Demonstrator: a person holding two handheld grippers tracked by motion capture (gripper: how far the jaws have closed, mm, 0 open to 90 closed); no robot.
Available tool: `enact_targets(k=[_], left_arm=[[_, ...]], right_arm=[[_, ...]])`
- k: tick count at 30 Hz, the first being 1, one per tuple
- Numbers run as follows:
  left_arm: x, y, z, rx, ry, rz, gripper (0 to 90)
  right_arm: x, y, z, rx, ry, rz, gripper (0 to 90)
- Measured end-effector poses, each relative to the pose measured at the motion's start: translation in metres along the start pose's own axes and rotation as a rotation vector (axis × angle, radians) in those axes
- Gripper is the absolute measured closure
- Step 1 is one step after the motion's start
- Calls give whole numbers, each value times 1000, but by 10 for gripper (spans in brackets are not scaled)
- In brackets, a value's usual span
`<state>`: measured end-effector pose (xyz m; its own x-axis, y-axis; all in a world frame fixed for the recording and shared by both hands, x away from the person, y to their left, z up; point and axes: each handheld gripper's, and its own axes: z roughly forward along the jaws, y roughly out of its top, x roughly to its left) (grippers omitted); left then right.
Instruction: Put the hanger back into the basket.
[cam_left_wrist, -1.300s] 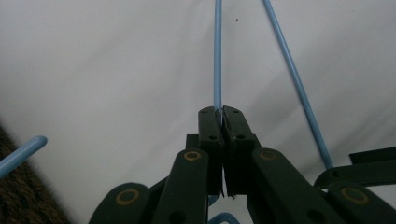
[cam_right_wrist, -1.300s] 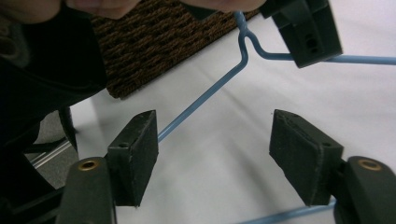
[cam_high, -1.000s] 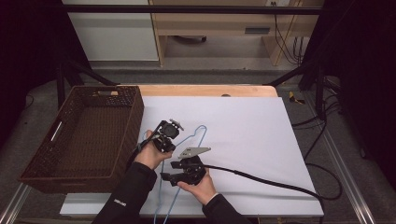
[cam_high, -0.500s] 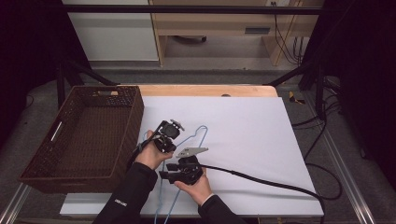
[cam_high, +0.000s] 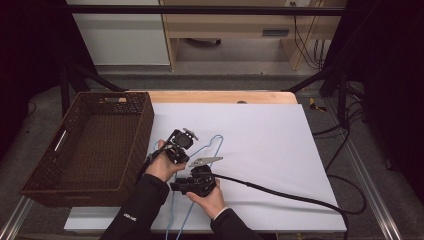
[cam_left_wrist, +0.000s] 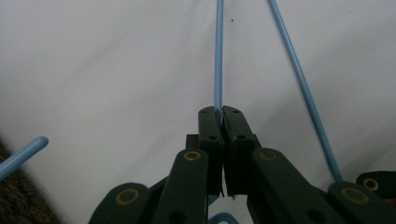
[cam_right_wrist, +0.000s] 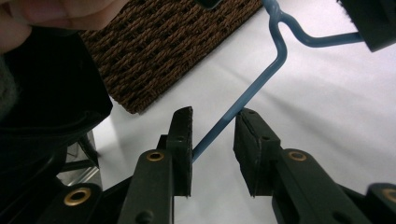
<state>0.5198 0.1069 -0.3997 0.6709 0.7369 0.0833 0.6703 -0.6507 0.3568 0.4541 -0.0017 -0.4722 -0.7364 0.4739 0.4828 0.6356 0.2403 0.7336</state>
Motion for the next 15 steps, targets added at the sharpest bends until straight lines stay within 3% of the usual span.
enact_targets(k=[9, 15], left_arm=[[1, -1, -1, -11, -1, -6, 875], [2, -2, -4, -15, -6, -12, 875]], right_arm=[[0, 1, 0, 5, 8, 51, 713], [0, 1, 0, 2, 14, 58, 723]])
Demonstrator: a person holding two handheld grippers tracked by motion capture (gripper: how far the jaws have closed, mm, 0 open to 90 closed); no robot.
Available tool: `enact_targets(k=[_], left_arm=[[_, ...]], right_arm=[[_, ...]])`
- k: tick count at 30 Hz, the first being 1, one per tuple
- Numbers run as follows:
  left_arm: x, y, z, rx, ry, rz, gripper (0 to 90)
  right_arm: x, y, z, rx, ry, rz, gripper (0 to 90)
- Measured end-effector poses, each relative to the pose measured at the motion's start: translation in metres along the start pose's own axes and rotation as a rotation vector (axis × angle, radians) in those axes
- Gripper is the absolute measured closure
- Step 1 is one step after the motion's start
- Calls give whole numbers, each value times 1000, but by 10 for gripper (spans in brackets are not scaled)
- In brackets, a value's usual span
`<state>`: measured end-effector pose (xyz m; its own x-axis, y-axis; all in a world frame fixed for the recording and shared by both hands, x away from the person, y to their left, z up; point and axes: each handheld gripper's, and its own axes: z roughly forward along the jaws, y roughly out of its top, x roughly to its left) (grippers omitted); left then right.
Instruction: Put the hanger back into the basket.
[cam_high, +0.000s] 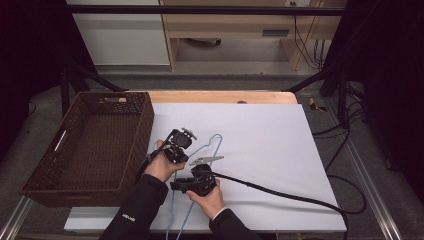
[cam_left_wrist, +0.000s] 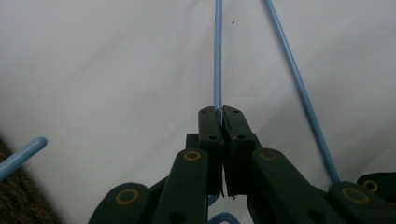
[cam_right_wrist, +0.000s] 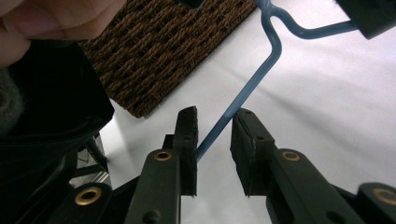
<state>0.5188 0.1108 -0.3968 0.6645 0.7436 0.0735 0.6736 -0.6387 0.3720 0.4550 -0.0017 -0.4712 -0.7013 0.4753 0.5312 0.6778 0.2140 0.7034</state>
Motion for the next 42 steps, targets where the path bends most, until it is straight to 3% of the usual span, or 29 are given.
enact_targets(k=[13, 26, 35, 42], left_arm=[[2, -4, -13, -36, -6, -12, 874], [0, -11, -52, -127, 11, -16, 871], [-3, -19, -84, -246, 7, -28, 869], [-7, -21, -96, -282, 24, 4, 858]], right_arm=[[4, 3, -4, 9, 13, 59, 771], [17, 10, -18, -14, 36, 102, 843], [23, 18, -30, -42, 51, 75, 873], [28, 22, -38, -65, 44, 31, 877]])
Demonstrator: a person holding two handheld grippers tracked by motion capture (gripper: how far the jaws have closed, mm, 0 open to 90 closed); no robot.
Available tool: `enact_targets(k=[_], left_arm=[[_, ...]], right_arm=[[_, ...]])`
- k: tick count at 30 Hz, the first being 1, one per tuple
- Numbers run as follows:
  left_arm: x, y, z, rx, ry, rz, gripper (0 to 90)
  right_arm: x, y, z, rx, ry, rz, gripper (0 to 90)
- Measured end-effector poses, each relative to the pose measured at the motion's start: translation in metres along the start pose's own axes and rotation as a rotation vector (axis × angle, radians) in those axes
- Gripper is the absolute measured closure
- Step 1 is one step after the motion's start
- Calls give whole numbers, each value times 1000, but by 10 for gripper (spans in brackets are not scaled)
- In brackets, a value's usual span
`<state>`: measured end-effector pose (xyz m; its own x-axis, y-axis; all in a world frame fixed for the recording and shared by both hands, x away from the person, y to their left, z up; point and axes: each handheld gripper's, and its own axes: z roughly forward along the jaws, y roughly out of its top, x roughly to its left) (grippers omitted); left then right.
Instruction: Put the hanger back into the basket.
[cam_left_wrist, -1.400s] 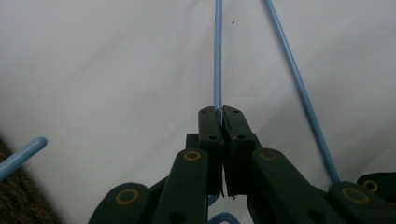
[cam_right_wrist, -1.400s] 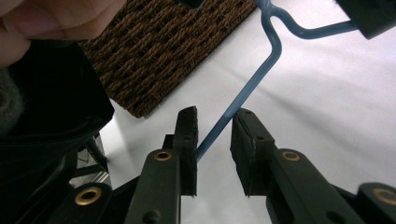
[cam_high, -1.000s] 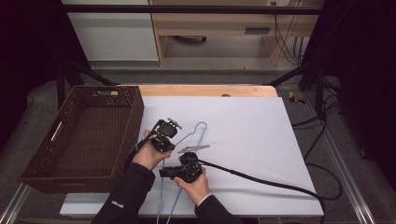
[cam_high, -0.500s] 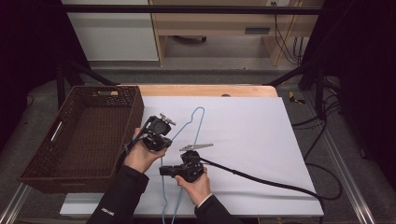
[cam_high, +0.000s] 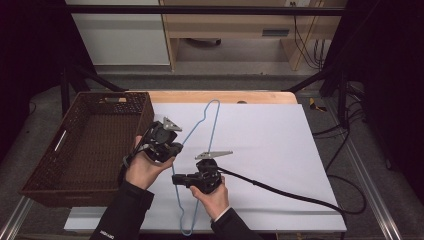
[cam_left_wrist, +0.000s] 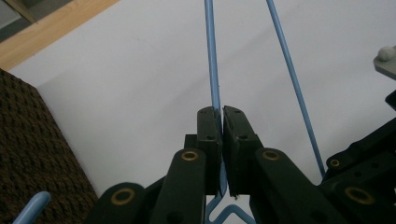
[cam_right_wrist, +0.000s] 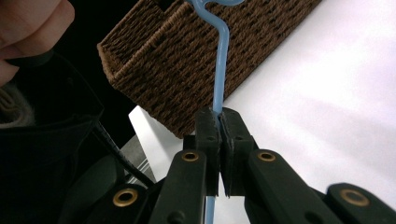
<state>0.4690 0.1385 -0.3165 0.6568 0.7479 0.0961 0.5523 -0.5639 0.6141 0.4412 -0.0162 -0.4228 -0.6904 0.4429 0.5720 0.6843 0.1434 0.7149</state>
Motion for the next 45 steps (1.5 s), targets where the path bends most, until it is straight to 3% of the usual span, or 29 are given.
enact_targets(k=[2, 5, 6, 7, 13, 19, 20, 24, 37, 42, 45], left_arm=[[-2, 0, -1, -22, 6, 6, 853], [-2, 3, -4, -55, 12, -7, 747], [0, 4, -5, -45, 16, 9, 688], [-1, 4, -5, -54, 21, -9, 688], [0, 9, 1, -33, 15, -22, 630], [4, 10, 13, -10, -8, -32, 708], [4, 10, 15, -13, -12, -34, 784], [3, 9, 18, -17, -20, -44, 849], [1, 12, 10, -54, -32, -98, 870], [-3, 19, -2, -70, -34, -82, 871], [-3, 22, -7, -77, -16, -71, 872]], right_arm=[[0, 0, -1, -5, 1, -7, 877], [2, 2, -3, -7, -9, -21, 877], [2, 3, -4, -11, -14, -32, 878], [2, 3, -4, -11, -14, -32, 878], [4, 3, -4, -10, -16, -35, 878], [5, 3, -4, -10, -10, -44, 877], [5, 3, -4, -9, -10, -45, 878], [5, 3, -4, -10, -9, -44, 877], [6, 5, -6, -21, -3, -68, 874], [10, 8, -13, -54, 0, -117, 860], [13, 9, -17, -83, -15, -148, 798]])
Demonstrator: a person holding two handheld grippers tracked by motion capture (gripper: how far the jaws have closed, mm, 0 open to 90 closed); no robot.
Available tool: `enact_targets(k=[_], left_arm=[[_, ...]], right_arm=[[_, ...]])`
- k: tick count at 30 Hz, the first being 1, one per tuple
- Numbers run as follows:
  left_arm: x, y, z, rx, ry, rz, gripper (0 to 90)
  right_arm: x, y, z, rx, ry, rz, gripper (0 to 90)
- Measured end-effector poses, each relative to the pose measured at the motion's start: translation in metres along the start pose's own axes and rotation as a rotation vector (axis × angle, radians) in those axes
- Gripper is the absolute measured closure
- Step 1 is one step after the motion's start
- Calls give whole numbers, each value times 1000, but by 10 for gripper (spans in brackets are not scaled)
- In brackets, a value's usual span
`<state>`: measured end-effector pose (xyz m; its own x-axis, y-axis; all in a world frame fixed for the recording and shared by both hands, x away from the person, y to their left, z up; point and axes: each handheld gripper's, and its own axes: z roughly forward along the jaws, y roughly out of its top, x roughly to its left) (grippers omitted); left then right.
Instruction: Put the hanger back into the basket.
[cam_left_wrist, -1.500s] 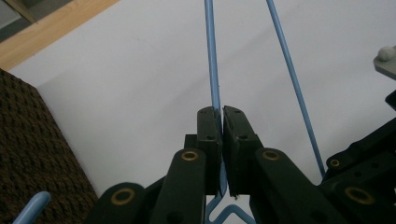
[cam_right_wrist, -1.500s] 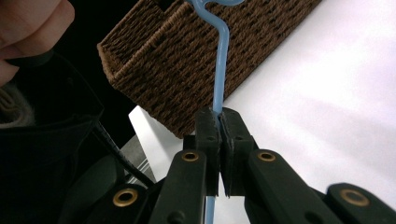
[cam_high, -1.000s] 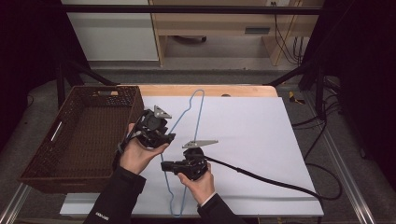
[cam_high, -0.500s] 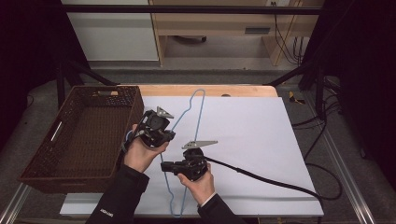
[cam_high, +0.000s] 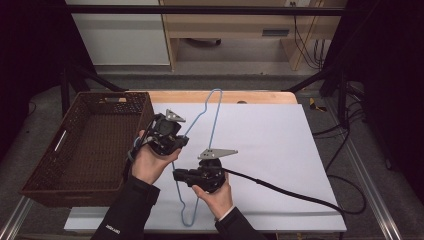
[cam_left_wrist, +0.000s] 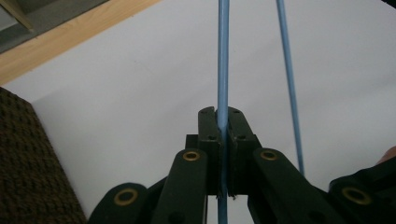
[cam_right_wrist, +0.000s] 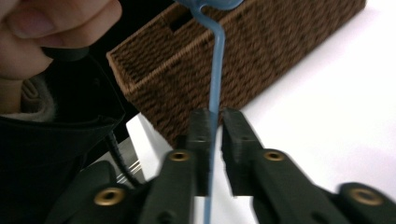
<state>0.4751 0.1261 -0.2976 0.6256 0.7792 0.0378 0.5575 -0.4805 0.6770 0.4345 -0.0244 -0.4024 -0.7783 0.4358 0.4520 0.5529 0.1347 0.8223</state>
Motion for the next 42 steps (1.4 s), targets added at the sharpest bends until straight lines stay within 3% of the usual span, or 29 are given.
enact_targets(k=[5, 7, 11, 14, 15, 16, 17, 21, 28, 33, 42], left_arm=[[6, 7, -18, -24, 15, 4, 873], [8, 10, -28, -35, 27, 12, 873], [13, 17, -47, -61, 50, 18, 873], [17, 22, -60, -84, 70, 36, 873], [17, 23, -63, -84, 69, 28, 873], [19, 24, -68, -92, 75, 35, 873], [20, 25, -72, -95, 75, 36, 873], [25, 27, -91, -111, 94, 54, 872], [36, 30, -124, -132, 121, 82, 873], [46, 35, -139, -113, 156, 104, 873], [76, 35, -159, -105, 250, 107, 873]], right_arm=[[9, 16, -26, -61, -33, -93, 657], [8, 19, -32, -72, -37, -102, 629], [2, 30, -59, -121, -74, -135, 565], [-6, 36, -82, -166, -123, -151, 474], [-12, 38, -97, -192, -175, -168, 393], [-12, 38, -97, -192, -175, -168, 393], [-20, 36, -110, -218, -228, -203, 337], [-34, 30, -129, -224, -284, -227, 252], [-68, 5, -166, -203, -376, -182, 191], [-88, -8, -188, -197, -435, -151, 164], [-102, -17, -203, -202, -477, -118, 153]])
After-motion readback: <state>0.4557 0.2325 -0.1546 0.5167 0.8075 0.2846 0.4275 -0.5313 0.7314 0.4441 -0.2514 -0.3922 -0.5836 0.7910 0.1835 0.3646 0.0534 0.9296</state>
